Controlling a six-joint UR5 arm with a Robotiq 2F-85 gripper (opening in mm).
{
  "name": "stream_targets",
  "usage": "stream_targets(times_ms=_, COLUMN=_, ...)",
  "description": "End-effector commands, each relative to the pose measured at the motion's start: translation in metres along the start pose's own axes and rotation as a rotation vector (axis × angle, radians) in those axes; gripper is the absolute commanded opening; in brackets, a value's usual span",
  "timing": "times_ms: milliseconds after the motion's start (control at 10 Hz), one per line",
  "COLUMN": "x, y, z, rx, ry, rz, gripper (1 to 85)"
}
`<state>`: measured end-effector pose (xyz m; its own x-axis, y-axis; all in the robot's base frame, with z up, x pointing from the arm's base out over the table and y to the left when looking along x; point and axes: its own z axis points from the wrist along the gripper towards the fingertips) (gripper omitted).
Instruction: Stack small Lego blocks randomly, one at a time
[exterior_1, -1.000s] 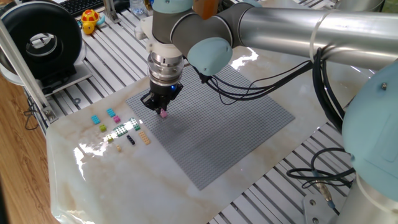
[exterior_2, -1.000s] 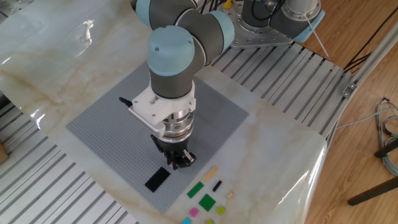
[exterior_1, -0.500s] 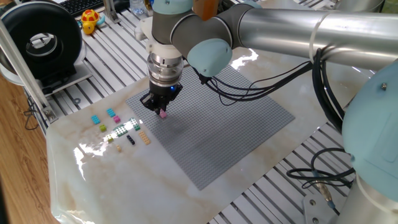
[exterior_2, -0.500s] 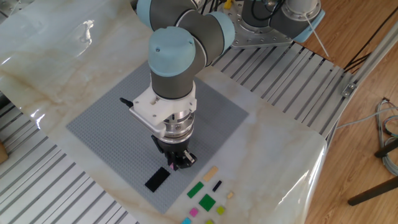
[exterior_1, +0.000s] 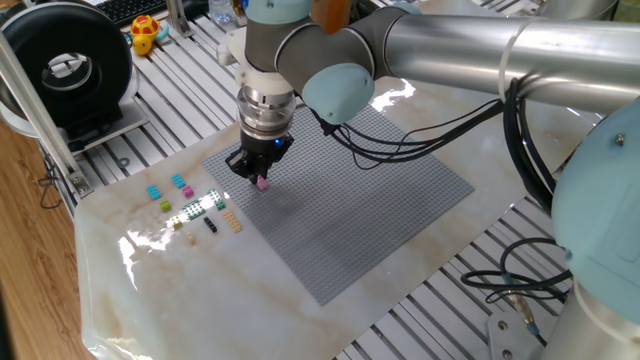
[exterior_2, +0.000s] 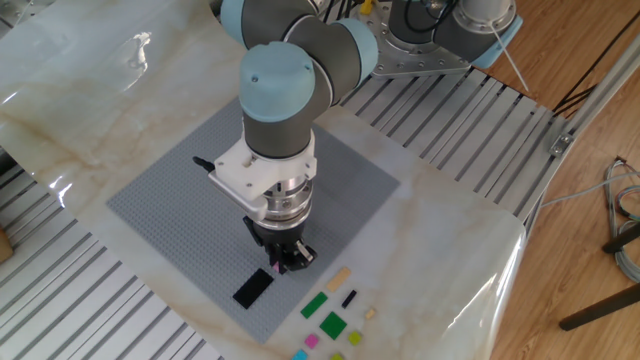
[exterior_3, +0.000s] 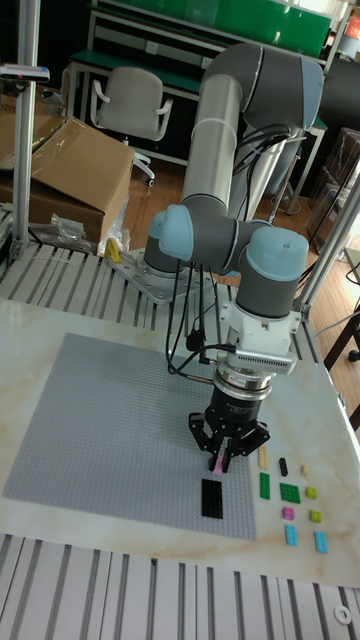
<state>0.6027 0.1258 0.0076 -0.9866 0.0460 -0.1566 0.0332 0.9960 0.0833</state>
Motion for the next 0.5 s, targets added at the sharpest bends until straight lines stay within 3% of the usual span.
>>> stream_targets(times_ms=0, x=-0.0012, y=0.001, z=-0.0011, rx=-0.009, ry=-0.002, rz=0.007, gripper=1.3)
stream_targets(times_ms=400, x=0.0007, y=0.0009, z=-0.0026, rx=-0.007, ry=0.006, rz=0.011, gripper=1.3)
